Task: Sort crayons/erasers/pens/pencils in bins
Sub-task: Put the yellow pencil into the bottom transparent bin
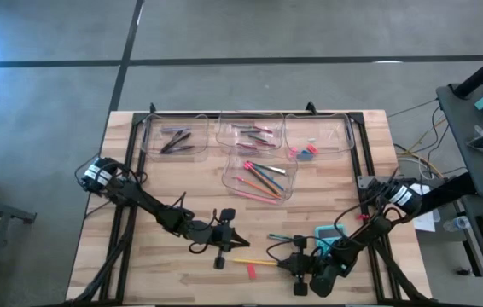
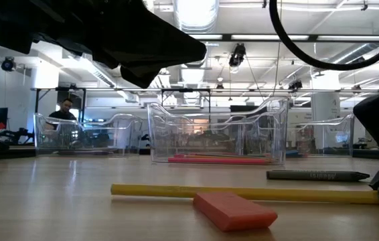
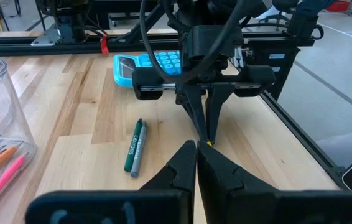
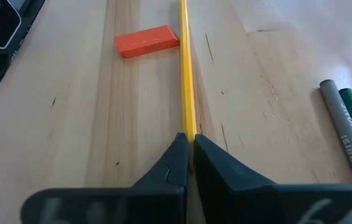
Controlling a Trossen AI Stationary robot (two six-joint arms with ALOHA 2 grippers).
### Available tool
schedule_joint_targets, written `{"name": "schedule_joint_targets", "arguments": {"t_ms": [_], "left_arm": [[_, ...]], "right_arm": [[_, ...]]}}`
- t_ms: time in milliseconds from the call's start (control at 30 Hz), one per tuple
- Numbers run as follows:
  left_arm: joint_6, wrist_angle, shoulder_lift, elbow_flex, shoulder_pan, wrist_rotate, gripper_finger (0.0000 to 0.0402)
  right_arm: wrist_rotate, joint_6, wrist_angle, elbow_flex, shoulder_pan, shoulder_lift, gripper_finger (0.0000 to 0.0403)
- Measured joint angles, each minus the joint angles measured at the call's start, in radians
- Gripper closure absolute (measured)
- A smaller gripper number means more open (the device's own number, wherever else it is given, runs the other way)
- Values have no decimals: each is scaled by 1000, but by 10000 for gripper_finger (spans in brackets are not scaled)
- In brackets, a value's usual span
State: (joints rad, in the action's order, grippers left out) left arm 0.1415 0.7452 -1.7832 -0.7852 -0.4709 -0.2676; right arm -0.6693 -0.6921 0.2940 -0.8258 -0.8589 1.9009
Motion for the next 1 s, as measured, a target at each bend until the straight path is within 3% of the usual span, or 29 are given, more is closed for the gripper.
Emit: {"name": "schedule_joint_targets", "arguments": {"t_ms": [367,767,1000], "left_arm": [[-50,2,59,-20,0,50,394],[-156,7,222,-16,0,31,283],[-183,7,283,-17,0,-1,262]], "right_arm": [[-53,76,-113,6,6,-132,394],[-133,174,-214,6,37,-279,394],[-196,297,-353,9,139,-443,394]]}}
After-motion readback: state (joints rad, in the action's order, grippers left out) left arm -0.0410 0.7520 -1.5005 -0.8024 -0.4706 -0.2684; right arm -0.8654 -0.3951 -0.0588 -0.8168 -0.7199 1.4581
